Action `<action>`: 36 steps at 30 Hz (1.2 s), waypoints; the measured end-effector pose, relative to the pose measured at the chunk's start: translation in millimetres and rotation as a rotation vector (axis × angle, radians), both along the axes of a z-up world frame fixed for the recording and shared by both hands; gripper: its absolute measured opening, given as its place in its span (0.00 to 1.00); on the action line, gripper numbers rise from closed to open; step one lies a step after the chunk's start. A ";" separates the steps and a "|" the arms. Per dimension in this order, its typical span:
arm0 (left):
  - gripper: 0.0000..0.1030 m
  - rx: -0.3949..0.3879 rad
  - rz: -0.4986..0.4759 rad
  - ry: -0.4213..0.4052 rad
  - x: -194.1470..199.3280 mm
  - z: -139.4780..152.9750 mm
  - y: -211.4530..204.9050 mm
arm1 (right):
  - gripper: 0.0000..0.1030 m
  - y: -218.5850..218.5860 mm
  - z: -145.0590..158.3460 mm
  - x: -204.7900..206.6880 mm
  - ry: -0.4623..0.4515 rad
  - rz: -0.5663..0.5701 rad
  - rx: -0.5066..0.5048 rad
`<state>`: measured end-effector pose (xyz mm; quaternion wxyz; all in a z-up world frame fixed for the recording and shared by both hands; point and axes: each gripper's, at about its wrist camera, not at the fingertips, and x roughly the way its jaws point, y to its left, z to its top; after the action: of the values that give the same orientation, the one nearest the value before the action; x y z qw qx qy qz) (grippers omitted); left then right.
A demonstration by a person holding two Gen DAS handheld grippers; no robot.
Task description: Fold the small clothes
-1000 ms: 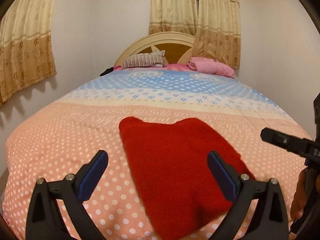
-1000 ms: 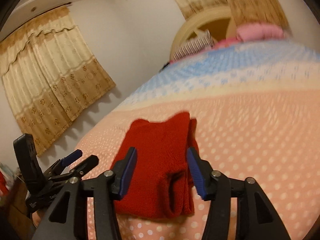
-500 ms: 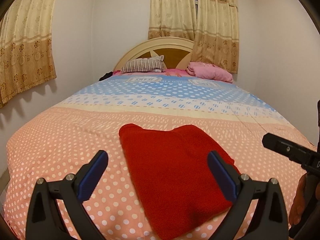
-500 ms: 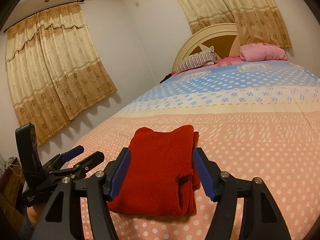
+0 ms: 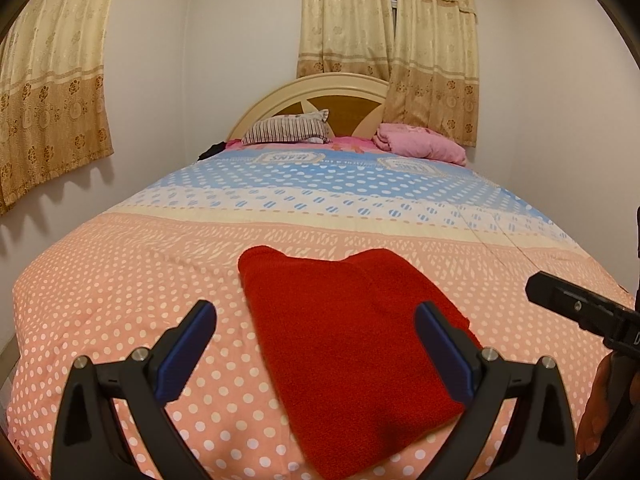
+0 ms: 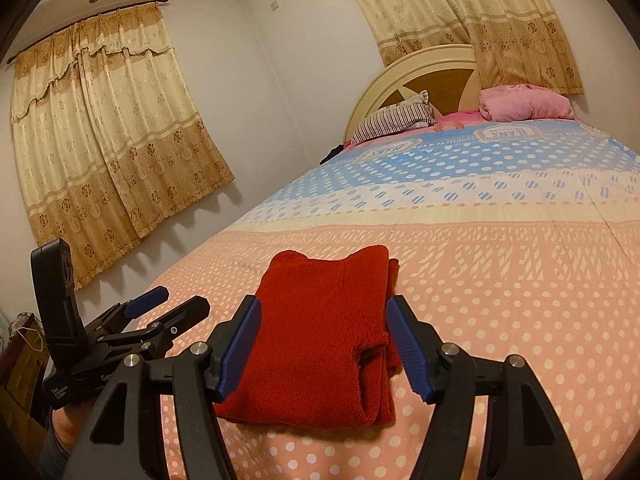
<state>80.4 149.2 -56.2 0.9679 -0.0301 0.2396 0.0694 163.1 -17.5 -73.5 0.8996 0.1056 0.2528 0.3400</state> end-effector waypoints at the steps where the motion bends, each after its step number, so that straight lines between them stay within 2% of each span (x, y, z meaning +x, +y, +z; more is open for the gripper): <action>1: 0.99 0.001 0.001 0.000 -0.2 -0.4 -0.1 | 0.64 0.2 -0.3 -0.5 -0.001 0.000 0.001; 27: 1.00 -0.002 -0.001 0.004 3.0 -0.9 1.2 | 0.65 -1.8 0.8 -10.3 -0.024 0.004 0.014; 36: 1.00 0.017 0.024 -0.026 -2.4 6.7 2.7 | 0.65 -4.3 4.9 -15.3 -0.039 0.006 0.017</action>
<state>78.0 152.0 -49.5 0.9703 -0.0259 0.2258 0.0828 147.8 -21.7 -68.5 0.9024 0.1059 0.2325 0.3469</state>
